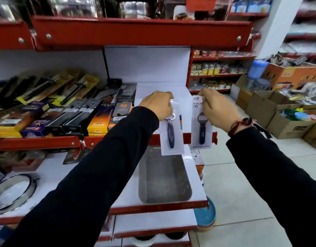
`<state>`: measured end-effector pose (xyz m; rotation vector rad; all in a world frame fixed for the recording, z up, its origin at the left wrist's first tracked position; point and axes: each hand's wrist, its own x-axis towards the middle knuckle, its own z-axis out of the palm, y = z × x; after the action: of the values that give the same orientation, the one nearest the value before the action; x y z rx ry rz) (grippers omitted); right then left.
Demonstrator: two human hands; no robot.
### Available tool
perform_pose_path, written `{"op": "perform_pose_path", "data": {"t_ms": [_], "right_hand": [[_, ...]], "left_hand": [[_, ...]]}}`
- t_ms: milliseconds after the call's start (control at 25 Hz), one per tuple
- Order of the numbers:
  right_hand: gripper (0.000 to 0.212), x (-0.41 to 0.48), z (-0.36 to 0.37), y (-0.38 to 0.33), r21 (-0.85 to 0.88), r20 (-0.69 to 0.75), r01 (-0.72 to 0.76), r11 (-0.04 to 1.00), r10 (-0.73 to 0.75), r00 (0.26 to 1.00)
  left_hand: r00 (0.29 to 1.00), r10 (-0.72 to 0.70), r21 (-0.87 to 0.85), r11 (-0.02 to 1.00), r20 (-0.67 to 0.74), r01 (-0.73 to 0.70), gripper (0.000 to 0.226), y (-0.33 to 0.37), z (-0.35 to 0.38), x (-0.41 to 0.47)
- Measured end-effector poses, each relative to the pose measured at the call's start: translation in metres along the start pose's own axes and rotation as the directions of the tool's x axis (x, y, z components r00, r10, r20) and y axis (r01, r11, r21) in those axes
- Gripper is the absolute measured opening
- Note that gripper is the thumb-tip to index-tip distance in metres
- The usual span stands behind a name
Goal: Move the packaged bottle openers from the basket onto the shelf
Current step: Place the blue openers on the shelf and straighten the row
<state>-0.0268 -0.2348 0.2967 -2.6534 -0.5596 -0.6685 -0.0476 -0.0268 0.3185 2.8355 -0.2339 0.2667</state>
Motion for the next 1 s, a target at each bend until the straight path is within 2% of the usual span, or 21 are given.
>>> {"op": "perform_pose_path", "data": {"t_ms": [160, 320, 480, 640, 720, 840, 1000], "right_hand": [[0.033, 0.062, 0.006, 0.035, 0.002, 0.052, -0.052, 0.999, 0.052, 0.997], [0.03, 0.114, 0.031, 0.069, 0.059, 0.192, -0.128, 0.99, 0.115, 0.975], [0.041, 0.132, 0.075, 0.093, 0.087, 0.376, -0.248, 0.965, 0.199, 0.905], [0.04, 0.131, 0.104, 0.105, 0.048, 0.525, -0.265, 0.963, 0.201, 0.827], [0.039, 0.129, 0.111, 0.107, 0.006, 0.552, -0.247, 0.969, 0.203, 0.809], [0.033, 0.123, 0.116, 0.108, -0.078, 0.55, -0.224, 0.972, 0.229, 0.803], [0.029, 0.115, 0.116, 0.105, -0.164, 0.484, -0.118, 0.979, 0.184, 0.856]], "left_hand": [[0.999, -0.019, -0.004, 1.0, 0.049, 0.019, 0.05, 0.013, -0.01, 0.072], [0.987, -0.084, 0.008, 0.996, 0.138, 0.083, 0.046, 0.018, 0.006, 0.129], [0.955, -0.151, 0.076, 0.988, 0.254, 0.136, 0.041, 0.012, 0.051, 0.153], [0.924, -0.182, 0.07, 0.983, 0.336, 0.169, 0.033, 0.003, 0.08, 0.159], [0.921, -0.181, 0.062, 0.983, 0.345, 0.171, 0.029, 0.001, 0.089, 0.161], [0.929, -0.168, 0.034, 0.985, 0.331, 0.166, 0.041, 0.001, 0.101, 0.161], [0.937, -0.158, 0.083, 0.987, 0.311, 0.138, 0.046, -0.005, 0.111, 0.157]]}}
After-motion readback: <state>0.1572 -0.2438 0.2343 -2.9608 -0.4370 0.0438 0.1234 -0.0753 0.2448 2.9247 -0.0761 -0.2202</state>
